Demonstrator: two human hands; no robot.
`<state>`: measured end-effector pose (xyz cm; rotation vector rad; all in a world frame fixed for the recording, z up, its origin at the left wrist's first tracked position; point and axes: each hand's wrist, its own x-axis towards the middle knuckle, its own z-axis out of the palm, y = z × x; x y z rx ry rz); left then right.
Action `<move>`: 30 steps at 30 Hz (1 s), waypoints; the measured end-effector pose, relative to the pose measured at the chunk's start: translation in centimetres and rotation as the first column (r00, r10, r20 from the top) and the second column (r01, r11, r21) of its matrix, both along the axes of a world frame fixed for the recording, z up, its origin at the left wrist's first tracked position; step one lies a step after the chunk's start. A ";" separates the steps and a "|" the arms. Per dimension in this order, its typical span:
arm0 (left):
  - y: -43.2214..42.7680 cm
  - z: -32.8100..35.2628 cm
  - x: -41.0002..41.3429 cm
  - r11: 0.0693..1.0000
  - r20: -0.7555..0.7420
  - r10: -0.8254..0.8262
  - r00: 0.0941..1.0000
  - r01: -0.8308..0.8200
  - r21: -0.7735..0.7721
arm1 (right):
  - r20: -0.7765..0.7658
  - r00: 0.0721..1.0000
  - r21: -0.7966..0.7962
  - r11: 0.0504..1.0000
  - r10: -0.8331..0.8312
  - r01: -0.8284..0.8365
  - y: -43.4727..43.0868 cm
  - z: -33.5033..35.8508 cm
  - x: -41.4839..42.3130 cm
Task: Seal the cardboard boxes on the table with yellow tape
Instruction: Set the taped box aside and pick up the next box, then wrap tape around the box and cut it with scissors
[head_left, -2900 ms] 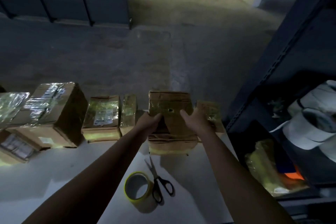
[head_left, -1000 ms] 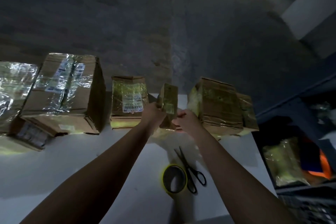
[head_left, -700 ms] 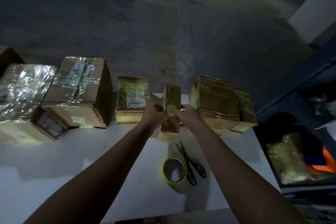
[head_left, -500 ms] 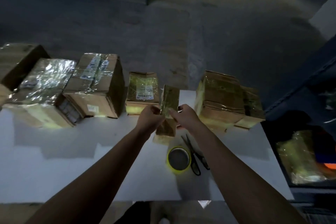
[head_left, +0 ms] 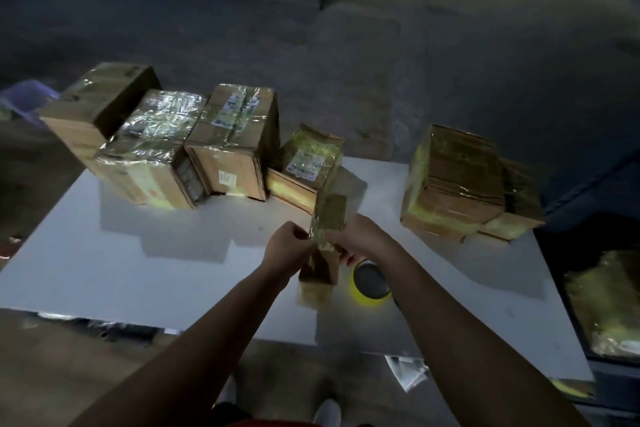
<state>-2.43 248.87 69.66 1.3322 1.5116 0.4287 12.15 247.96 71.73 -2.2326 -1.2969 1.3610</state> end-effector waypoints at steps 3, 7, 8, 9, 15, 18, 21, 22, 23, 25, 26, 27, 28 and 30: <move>0.6 -1.2 -1.4 0.996 0.032 -0.034 0.999 0.036 -0.076 | 0.024 1.000 -0.036 0.999 0.007 -0.006 0.4 -0.9 -1.3; 1.8 -3.0 -3.6 0.987 0.011 -0.137 0.990 0.138 -0.084 | -0.013 1.000 -0.102 0.994 0.022 -0.023 0.8 -2.5 -3.9; 2.0 -3.6 -3.9 0.981 -0.026 -0.185 0.982 0.183 -0.072 | -0.007 1.000 -0.097 0.995 0.008 -0.009 0.8 -2.7 -4.6; 2.2 -4.0 -4.2 0.973 -0.059 -0.229 0.972 0.226 -0.053 | 0.009 1.000 -0.082 0.997 -0.014 0.014 0.8 -2.9 -5.2; 1.2 -6.9 -4.6 0.909 -0.276 -0.399 0.874 0.417 0.009 | 0.153 0.988 0.033 0.999 -0.034 0.029 0.7 -3.9 -6.5; 1.2 -6.4 -5.0 0.940 -0.238 -0.338 0.911 0.339 -0.038 | -0.003 0.990 0.064 0.988 -0.140 0.140 0.2 -4.7 -6.7; 2.0 -6.0 -6.5 0.970 0.099 -0.171 0.980 0.185 -0.155 | -0.039 0.993 0.047 0.993 -0.110 0.111 -0.3 -6.0 -7.2; 2.3 -6.0 -7.3 0.966 0.191 -0.119 0.974 0.158 -0.205 | 0.012 0.998 0.042 0.997 -0.068 0.067 -0.5 -6.5 -7.4; 2.3 -6.0 -8.1 0.959 0.236 -0.102 0.966 0.159 -0.235 | 0.068 0.997 0.036 0.999 -0.039 0.037 -0.7 -7.3 -7.6; 2.6 -6.3 -9.3 0.942 0.309 -0.095 0.946 0.186 -0.280 | 0.130 0.990 0.020 0.998 -0.056 0.054 -1.4 -8.3 -8.1; 2.6 -6.8 -9.8 0.938 0.336 -0.103 0.936 0.204 -0.281 | 0.156 0.985 0.012 0.998 -0.066 0.065 -1.6 -8.7 -8.2; 2.5 -6.9 -10.2 0.930 0.363 -0.116 0.925 0.229 -0.287 | 0.168 0.983 0.019 0.997 -0.071 0.069 -1.9 -8.8 -8.3; 2.3 -7.0 -10.6 0.922 0.397 -0.109 0.911 0.242 -0.302 | 0.154 0.984 0.013 0.996 -0.088 0.087 -2.0 -9.0 -8.1; 2.1 -7.0 -11.2 0.914 0.440 -0.102 0.892 0.258 -0.312 | 0.071 0.992 -0.003 0.994 -0.105 0.106 -2.0 -9.5 -7.9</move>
